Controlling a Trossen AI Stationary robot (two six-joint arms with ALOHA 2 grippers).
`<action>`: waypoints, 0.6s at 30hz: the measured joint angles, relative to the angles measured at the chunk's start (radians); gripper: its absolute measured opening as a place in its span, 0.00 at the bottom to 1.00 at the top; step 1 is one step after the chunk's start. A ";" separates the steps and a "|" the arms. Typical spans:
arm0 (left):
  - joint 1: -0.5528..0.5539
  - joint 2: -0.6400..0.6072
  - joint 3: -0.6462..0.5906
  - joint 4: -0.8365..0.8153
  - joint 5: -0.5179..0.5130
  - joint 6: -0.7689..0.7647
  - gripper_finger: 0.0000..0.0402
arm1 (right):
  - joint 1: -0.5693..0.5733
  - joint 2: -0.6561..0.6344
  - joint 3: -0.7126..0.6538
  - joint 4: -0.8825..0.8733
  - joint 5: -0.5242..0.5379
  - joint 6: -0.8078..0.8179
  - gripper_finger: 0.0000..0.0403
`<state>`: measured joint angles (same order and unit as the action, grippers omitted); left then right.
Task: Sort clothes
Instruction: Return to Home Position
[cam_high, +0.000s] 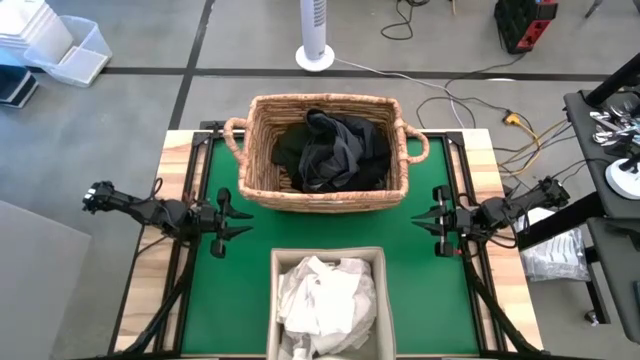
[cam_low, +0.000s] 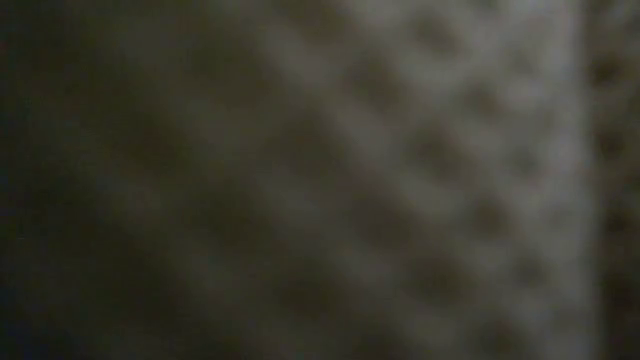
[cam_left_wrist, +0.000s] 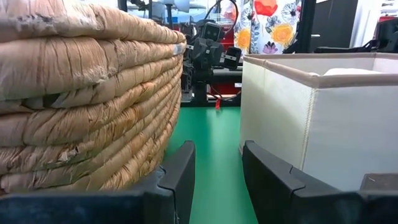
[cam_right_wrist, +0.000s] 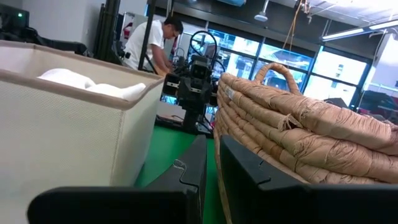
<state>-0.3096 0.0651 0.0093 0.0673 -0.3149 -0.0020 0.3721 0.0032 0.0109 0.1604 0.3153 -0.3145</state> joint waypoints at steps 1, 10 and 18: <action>0.000 0.002 0.000 0.000 0.000 0.000 0.29 | 0.000 0.000 0.000 0.000 0.000 0.000 0.09; 0.000 0.013 0.000 0.000 0.000 0.000 0.29 | 0.000 0.000 0.000 -0.001 0.000 0.000 0.09; 0.000 0.015 0.000 0.000 0.000 0.000 0.29 | 0.000 0.000 0.000 0.000 0.000 0.000 0.09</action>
<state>-0.3096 0.0802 0.0093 0.0671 -0.3149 -0.0021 0.3721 0.0032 0.0105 0.1604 0.3149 -0.3149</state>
